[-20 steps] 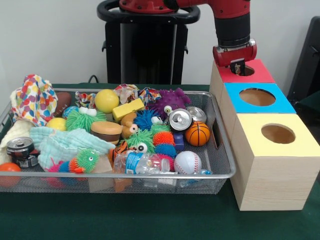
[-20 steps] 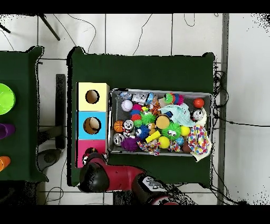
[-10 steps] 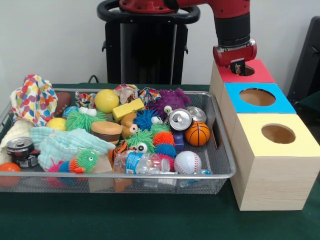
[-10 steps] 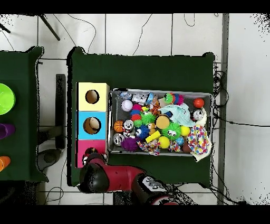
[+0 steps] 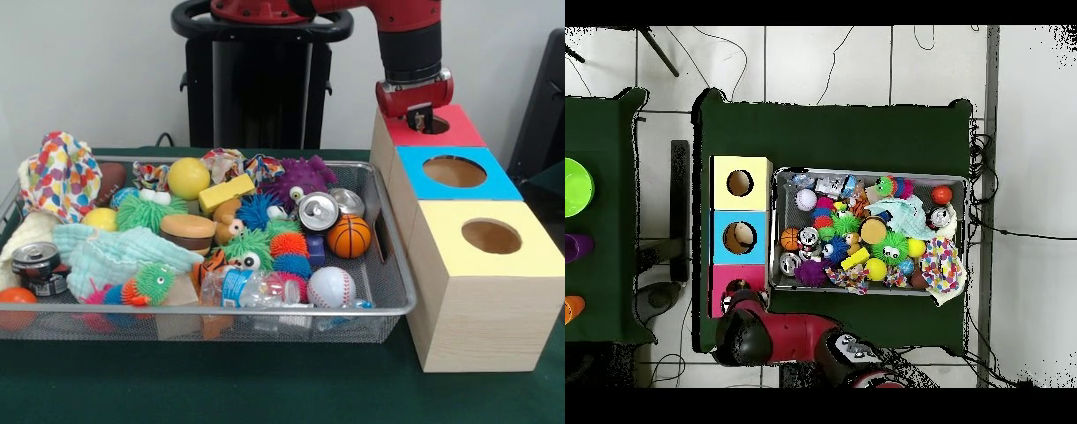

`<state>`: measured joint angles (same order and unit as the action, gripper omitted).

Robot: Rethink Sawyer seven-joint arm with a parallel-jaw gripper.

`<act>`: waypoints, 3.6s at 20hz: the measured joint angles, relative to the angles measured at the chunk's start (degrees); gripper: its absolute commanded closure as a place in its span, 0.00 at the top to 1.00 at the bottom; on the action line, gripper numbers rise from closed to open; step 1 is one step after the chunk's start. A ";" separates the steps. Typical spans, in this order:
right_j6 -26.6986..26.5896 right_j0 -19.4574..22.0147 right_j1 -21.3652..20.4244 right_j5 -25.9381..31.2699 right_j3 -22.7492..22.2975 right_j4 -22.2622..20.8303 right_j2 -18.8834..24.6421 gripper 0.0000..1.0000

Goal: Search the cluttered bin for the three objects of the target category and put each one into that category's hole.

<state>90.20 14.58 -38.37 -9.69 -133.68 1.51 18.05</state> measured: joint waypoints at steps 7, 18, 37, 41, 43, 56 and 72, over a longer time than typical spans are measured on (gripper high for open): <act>0.00 -0.05 -0.04 -0.22 -0.03 -0.18 0.76 1.00; 0.00 0.05 -0.03 -0.29 -0.07 -0.19 0.79 1.00; 0.00 0.07 0.01 -0.27 -0.19 -0.19 0.75 0.00; 0.00 0.07 0.01 -0.27 -0.22 -0.20 0.74 0.00; 0.00 0.07 0.01 -0.27 -0.23 -0.19 0.73 0.00; 0.00 0.92 -3.80 5.26 -1.38 1.05 0.72 0.00; 0.00 0.91 -13.36 20.95 -1.56 6.19 0.72 0.00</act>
<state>90.20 15.49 -51.73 11.26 -135.25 7.70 18.77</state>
